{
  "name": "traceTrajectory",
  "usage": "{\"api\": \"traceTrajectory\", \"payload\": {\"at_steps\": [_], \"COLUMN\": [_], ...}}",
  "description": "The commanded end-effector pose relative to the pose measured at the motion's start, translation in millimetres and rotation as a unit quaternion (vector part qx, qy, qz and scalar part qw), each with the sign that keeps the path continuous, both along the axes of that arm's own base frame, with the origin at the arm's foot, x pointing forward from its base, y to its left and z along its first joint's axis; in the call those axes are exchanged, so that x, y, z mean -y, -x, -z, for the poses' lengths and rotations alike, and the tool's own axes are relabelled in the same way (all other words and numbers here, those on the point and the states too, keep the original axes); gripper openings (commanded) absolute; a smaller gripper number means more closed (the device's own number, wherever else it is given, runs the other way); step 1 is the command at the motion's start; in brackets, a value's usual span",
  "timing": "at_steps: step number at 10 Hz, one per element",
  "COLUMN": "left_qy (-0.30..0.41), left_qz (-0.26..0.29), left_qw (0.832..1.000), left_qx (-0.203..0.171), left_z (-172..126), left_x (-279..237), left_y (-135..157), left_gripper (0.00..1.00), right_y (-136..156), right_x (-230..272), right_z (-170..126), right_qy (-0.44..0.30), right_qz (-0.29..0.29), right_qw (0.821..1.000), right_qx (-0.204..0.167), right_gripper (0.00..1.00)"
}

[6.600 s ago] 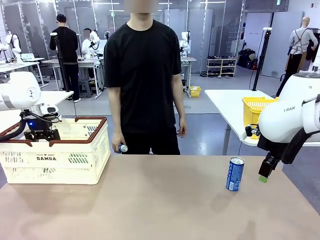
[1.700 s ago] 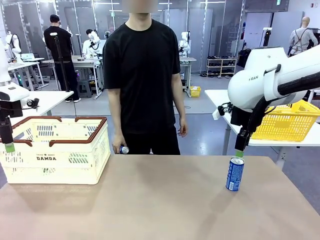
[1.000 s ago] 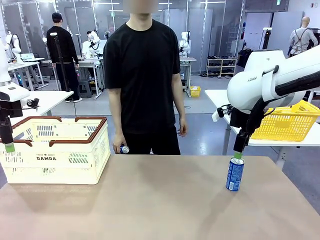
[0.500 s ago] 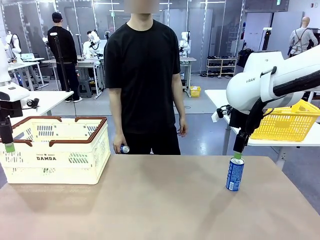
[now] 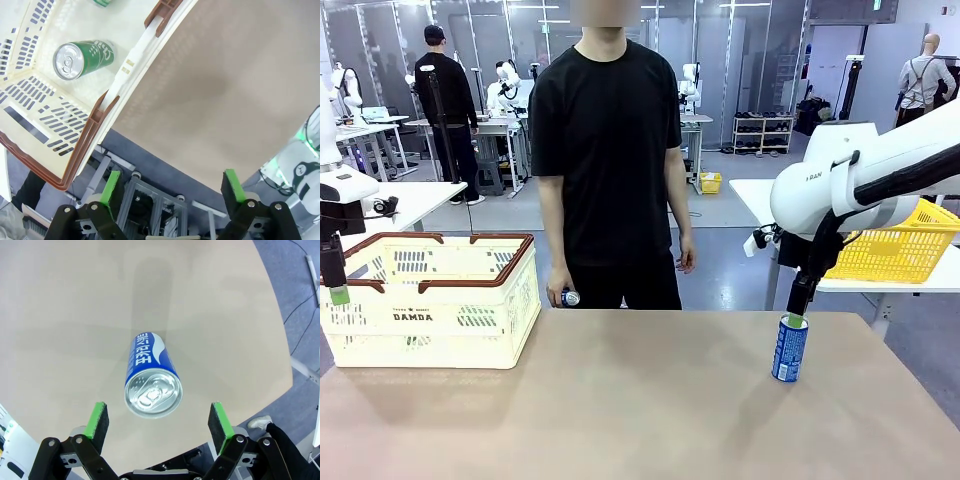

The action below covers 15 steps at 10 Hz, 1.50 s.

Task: Place the drinks into the Shopping basket.
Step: Pick up one drink and place it into the Shopping basket.

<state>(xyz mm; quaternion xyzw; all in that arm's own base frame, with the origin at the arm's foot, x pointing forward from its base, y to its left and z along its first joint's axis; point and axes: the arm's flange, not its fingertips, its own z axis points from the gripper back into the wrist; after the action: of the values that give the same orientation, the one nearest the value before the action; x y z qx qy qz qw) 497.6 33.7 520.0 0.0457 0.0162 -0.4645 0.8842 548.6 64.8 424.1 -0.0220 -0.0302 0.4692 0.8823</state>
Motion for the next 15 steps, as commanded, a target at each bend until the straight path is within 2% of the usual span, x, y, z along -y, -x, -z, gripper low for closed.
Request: {"api": "traceTrajectory", "payload": {"at_steps": [1,8,15], "left_qy": [0.006,0.006,0.006], "left_qz": [-0.009,-0.009,-0.009], "left_qw": [1.0,1.0,1.0], "left_qx": [0.003,0.003,0.003], "left_z": [-2.9,-2.9,-2.9], "left_x": [1.2,1.2,1.2], "left_y": [2.1,2.1,2.1], "left_gripper": [0.98,0.98,0.98], "right_y": [-14.9,-27.8,-19.9], "right_x": [4.0,7.7,1.8], "right_z": [9.0,43.6,50.0], "right_qy": [-0.009,-0.029,-0.019], "right_qz": [-0.019,-0.03,-0.037], "right_qw": [1.0,0.998,0.998], "right_qx": [-0.006,-0.043,-0.04], "right_gripper": [1.0,1.0,1.0]}}
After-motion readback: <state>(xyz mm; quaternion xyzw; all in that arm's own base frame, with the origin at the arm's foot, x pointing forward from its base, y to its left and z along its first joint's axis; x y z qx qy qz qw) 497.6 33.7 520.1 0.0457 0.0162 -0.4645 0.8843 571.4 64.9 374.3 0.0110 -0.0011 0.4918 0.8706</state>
